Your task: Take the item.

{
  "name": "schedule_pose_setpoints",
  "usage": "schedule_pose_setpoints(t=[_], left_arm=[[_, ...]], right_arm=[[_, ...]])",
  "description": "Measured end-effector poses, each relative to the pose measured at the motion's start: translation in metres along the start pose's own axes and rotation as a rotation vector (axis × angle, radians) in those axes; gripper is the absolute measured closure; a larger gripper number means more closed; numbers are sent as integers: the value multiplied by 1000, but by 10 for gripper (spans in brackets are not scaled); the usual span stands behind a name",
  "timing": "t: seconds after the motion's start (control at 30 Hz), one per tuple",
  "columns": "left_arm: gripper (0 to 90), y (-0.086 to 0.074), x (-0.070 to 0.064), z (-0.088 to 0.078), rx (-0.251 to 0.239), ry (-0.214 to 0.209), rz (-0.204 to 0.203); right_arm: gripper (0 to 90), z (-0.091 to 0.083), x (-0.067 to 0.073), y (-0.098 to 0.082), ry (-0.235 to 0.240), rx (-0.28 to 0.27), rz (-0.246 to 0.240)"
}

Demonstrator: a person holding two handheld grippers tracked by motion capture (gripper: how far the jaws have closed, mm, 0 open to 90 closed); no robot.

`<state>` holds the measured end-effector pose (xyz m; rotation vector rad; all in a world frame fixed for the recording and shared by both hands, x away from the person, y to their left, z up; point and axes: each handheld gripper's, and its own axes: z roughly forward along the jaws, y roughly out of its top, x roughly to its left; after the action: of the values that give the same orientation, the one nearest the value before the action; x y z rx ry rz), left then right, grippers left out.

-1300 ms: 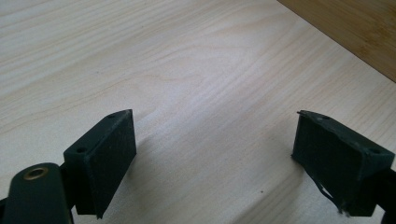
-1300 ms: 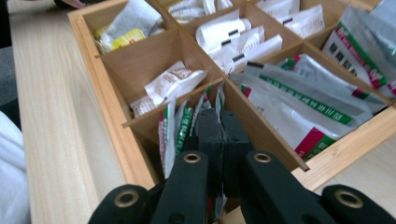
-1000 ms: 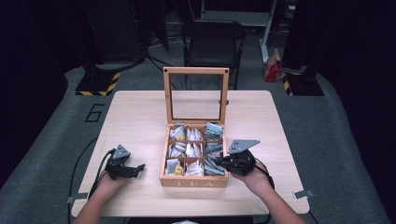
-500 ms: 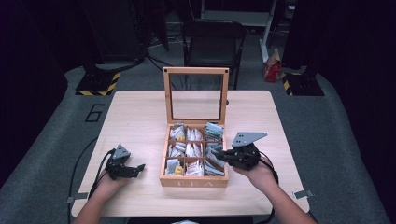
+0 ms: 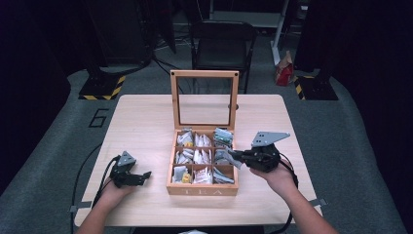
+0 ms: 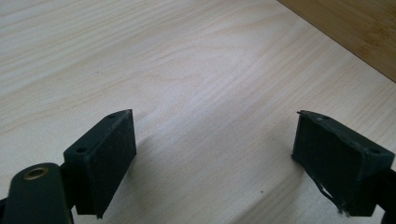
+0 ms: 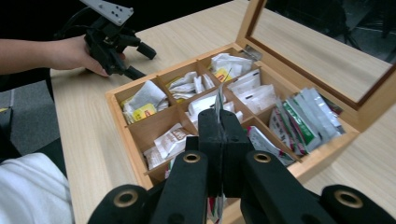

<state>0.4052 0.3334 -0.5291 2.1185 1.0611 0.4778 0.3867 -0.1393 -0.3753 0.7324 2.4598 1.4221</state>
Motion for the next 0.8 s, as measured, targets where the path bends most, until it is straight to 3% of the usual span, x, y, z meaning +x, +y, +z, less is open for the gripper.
schedule_pose_setpoints(t=[0.33,0.8], left_arm=[[129,0,0,0,0,0,0],[129,0,0,0,0,0,0]], right_arm=[[899,-14,-11,-2,-48,-11,10],[899,-33,-35,-17,-138,-16,53]])
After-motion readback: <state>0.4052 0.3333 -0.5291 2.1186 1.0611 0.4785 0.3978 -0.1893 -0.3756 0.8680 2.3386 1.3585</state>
